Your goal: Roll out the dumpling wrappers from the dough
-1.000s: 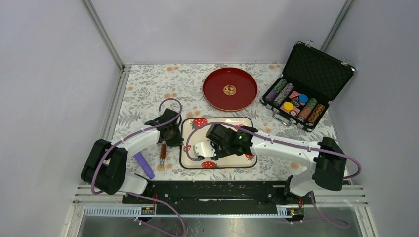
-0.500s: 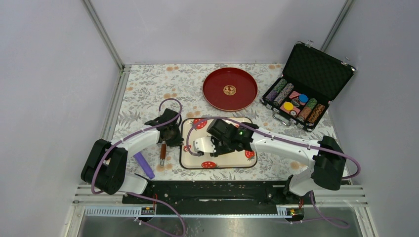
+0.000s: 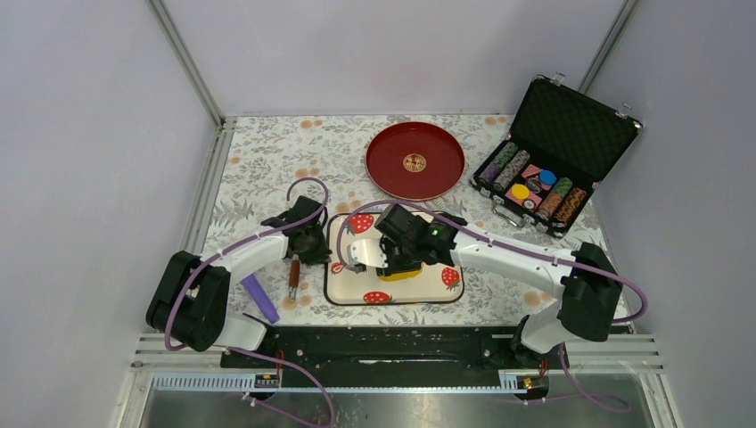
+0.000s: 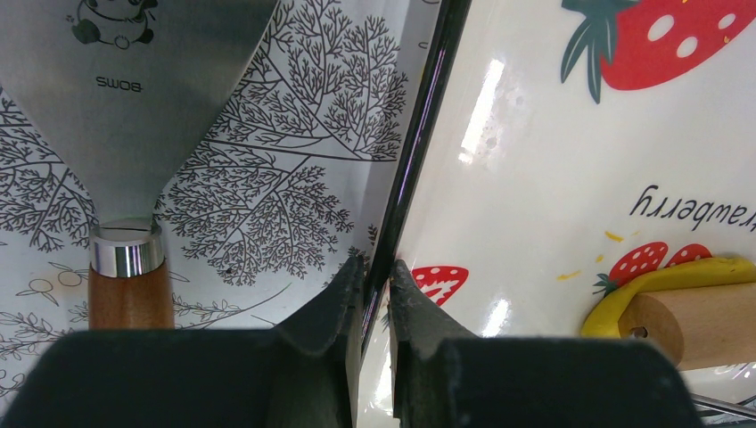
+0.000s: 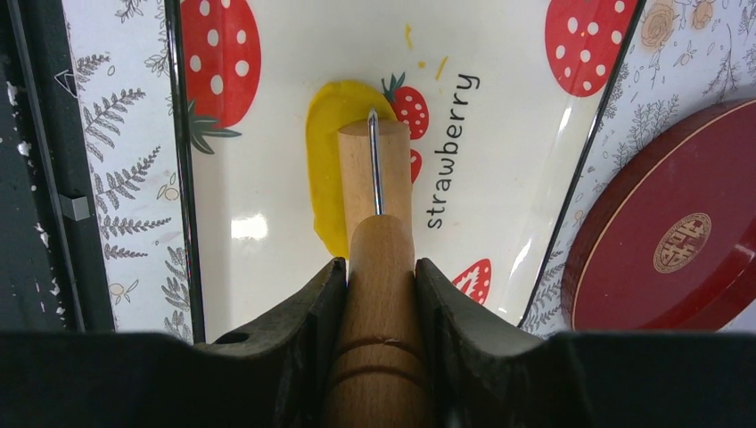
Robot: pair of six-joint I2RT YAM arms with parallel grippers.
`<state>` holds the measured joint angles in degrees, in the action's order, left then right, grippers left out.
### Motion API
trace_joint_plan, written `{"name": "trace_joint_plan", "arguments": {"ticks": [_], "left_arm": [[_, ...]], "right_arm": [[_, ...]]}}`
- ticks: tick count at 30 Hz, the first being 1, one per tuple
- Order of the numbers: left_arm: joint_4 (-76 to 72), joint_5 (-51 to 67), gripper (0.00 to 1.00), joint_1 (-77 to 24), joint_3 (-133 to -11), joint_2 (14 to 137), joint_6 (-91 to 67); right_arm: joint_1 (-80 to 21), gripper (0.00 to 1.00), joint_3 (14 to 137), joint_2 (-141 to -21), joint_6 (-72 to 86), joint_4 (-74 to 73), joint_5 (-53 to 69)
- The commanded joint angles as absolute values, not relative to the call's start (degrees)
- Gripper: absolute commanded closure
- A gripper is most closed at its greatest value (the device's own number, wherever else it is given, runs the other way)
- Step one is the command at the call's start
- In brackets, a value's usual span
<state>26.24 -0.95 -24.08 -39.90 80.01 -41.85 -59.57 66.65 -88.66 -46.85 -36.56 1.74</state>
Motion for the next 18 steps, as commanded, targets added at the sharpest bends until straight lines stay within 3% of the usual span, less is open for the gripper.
{"name": "trace_joint_plan", "arguments": {"ticks": [1,18], "left_arm": [[32.2,-10.1,1.00,-23.6,-38.6,82.2,-40.7],[32.2,-10.3,1.00,-23.6,-38.6,82.2,-40.7]], "right_arm": [[-57.5,1.00,59.2,-101.2,-45.3,-40.8,10.2],[-53.3,1.00,61.3,-102.6,-46.6,-40.8,8.8]]}}
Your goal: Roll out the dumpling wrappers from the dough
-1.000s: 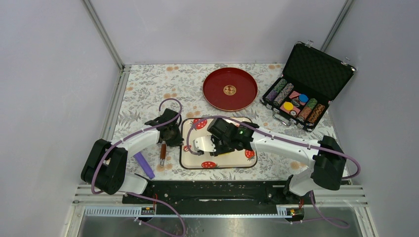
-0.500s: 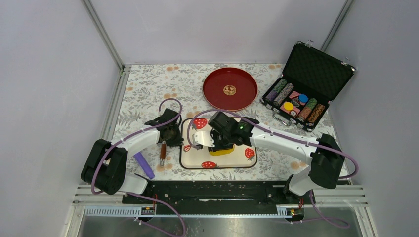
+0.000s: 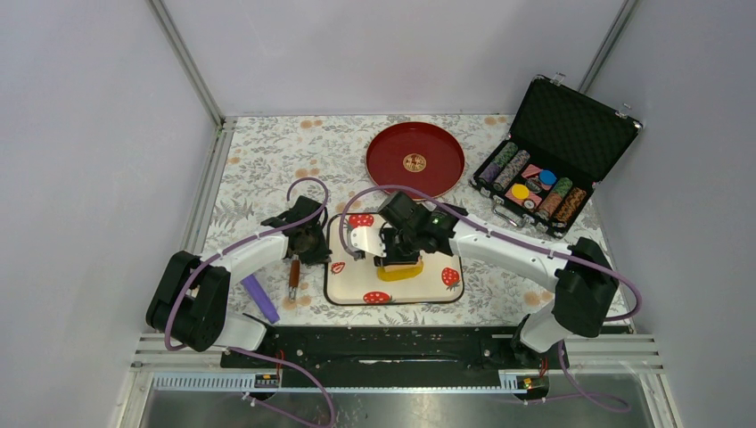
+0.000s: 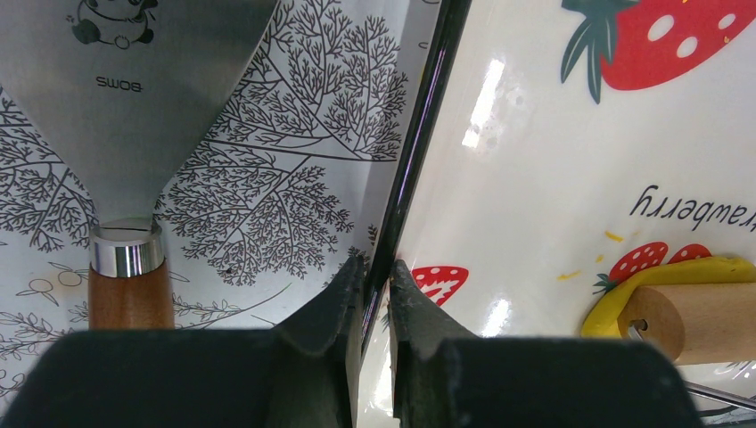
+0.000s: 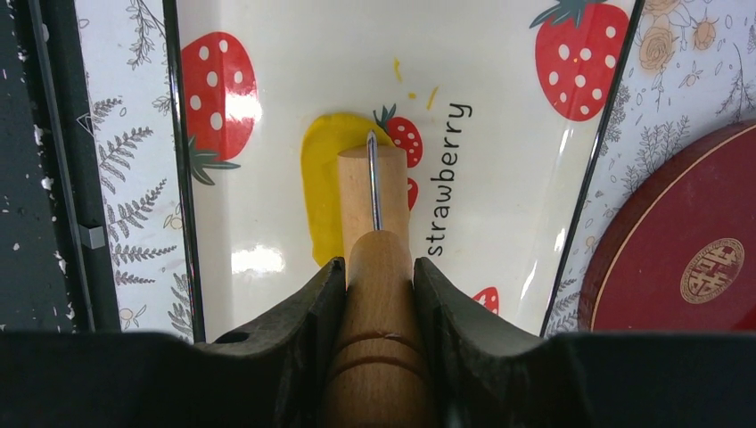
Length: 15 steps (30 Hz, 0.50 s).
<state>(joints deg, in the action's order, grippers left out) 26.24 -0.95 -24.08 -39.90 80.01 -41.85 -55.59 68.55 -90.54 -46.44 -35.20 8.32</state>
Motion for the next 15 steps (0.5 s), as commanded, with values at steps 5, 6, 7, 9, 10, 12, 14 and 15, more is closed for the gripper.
{"name": "trace_joint_plan", "arguments": {"ticks": [5,6,7,9,10,12,14,15], "left_arm": [[32.2,-10.2,1.00,-23.6,-38.6,82.2,-40.7],[32.2,-10.1,1.00,-23.6,-38.6,82.2,-40.7],[32.2,-10.2,1.00,-23.6,-38.6,82.2,-40.7],[32.2,-10.2,1.00,-23.6,-38.6,82.2,-40.7],[32.2,-10.2,1.00,-23.6,-38.7,82.2,-40.7],[32.1,-10.2,1.00,-23.6,-38.6,82.2,-40.7],[32.2,-10.2,1.00,-23.6,-38.6,82.2,-40.7],[32.2,-10.2,1.00,-23.6,-38.6,82.2,-40.7]], "right_arm": [[-51.9,1.00,61.9,-102.8,-46.3,-40.6,7.0],[-51.5,1.00,61.9,-102.8,-46.2,-40.4,6.8],[-51.2,1.00,61.9,-102.6,-46.1,-40.4,6.7],[-50.4,1.00,62.0,-102.3,-45.8,-40.1,6.4],[-50.0,1.00,62.0,-102.1,-45.7,-40.0,6.4],[-49.2,1.00,61.8,-101.4,-45.7,-39.6,6.3],[-48.4,1.00,61.8,-101.0,-45.9,-39.4,6.4],[-48.0,1.00,61.9,-100.9,-45.9,-39.4,6.4]]}}
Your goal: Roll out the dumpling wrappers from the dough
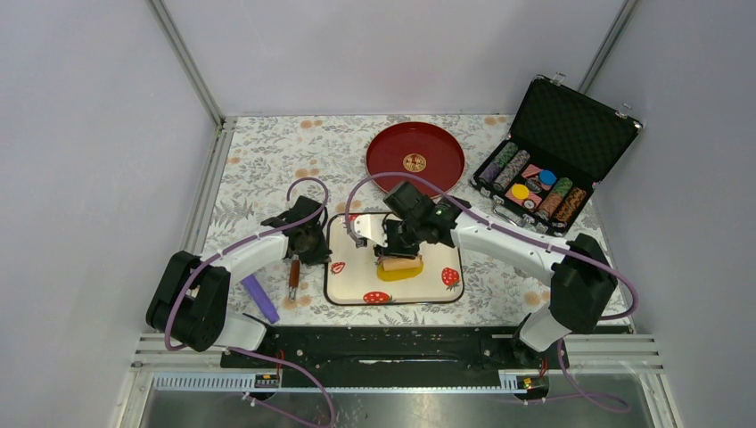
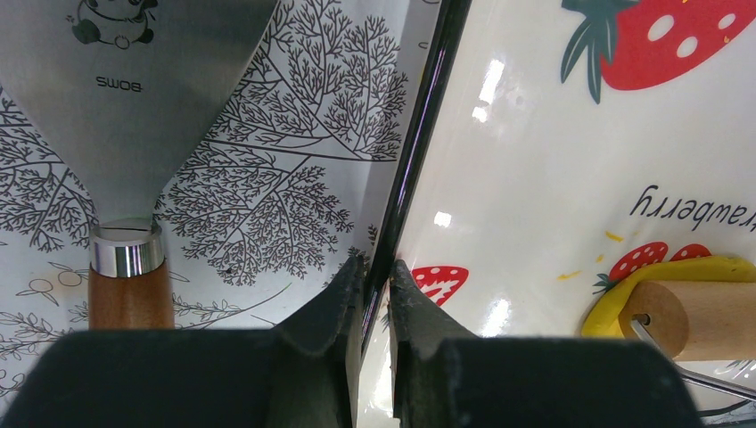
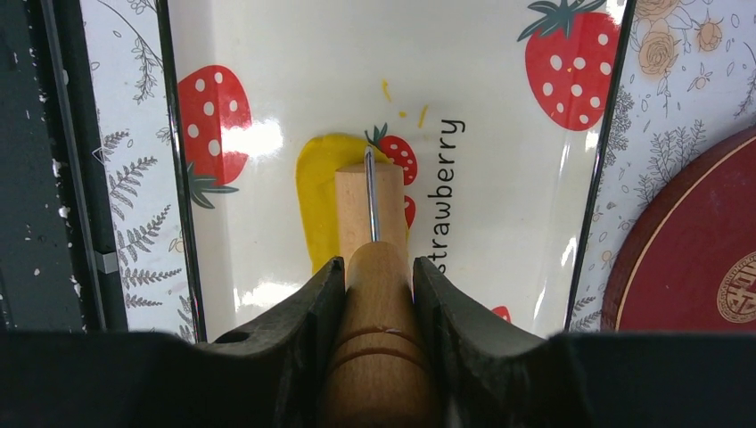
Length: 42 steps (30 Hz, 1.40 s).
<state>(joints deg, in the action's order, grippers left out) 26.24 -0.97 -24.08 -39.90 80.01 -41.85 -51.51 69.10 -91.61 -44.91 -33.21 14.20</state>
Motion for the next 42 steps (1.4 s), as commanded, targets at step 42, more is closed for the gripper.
{"name": "trace_joint_plan", "arguments": {"ticks": [42], "left_arm": [[32.2,-10.2,1.00,-23.7,-38.5,82.2,-40.6]], "right_arm": [[-34.2,1.00,64.9,-93.7,-37.1,-33.9,11.2]]}}
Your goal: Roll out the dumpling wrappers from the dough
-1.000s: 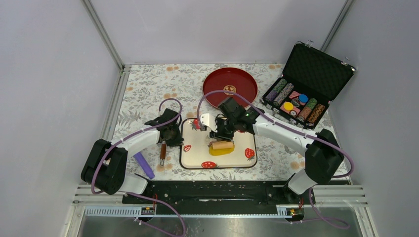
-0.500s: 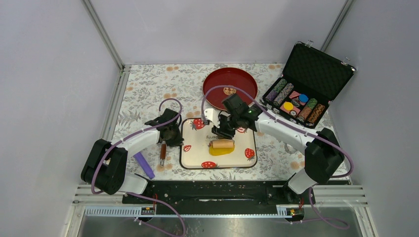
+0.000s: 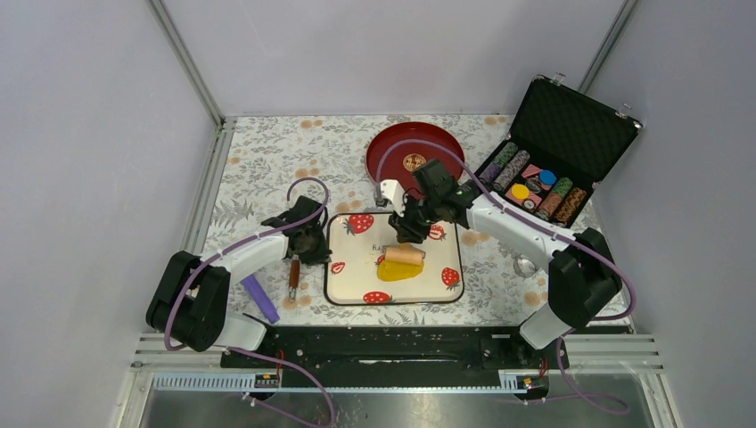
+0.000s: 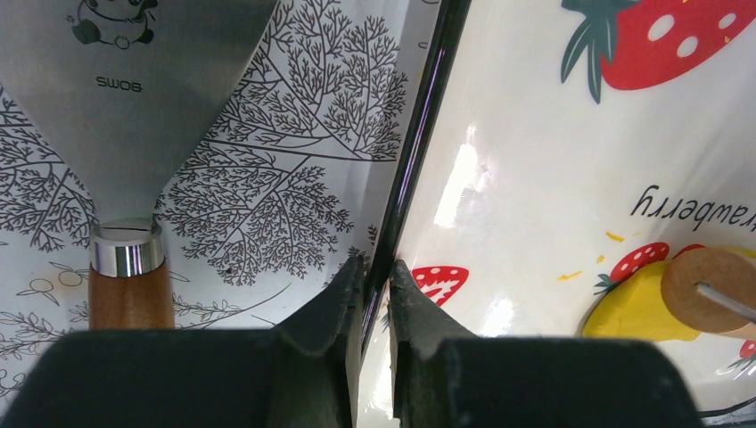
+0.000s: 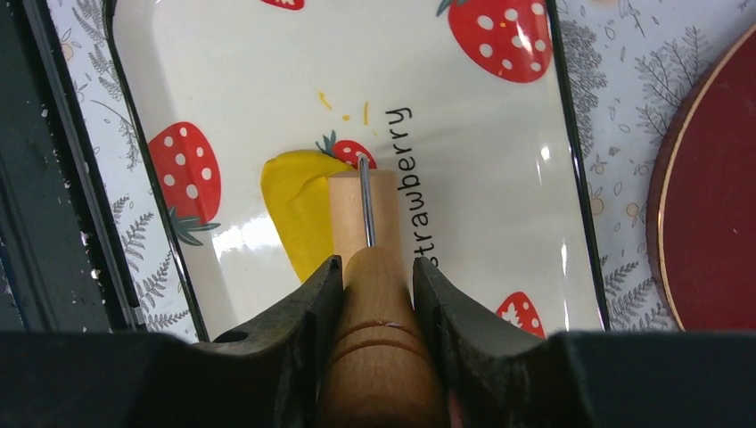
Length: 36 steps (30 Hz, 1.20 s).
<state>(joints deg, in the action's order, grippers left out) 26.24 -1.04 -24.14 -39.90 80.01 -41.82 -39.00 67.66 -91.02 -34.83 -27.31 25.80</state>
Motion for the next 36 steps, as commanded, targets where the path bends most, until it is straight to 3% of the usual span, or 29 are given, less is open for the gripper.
{"name": "trace_joint_plan", "arguments": {"ticks": [1,15,24,29,36], "left_arm": [[32.2,-10.2,1.00,-23.7,-38.6,82.2,-40.6],[32.2,-10.4,1.00,-23.8,-38.6,82.2,-40.6],[32.4,-10.5,1.00,-23.9,-38.8,82.5,-40.8],[32.5,-10.5,1.00,-24.0,-39.0,82.6,-40.7],[32.6,-10.5,1.00,-24.0,-39.0,82.6,-40.8]], "right_arm": [[-33.8,1.00,64.9,-93.4,-36.6,-33.7,11.2],[-30.6,1.00,65.7,-87.7,-29.9,-32.7,10.3],[-30.8,1.00,64.2,-75.9,-25.8,-31.5,19.6],[-33.7,1.00,63.3,-72.6,-26.2,-29.1,21.1],[-41.4,1.00,64.1,-77.0,-28.4,-29.0,19.9]]}}
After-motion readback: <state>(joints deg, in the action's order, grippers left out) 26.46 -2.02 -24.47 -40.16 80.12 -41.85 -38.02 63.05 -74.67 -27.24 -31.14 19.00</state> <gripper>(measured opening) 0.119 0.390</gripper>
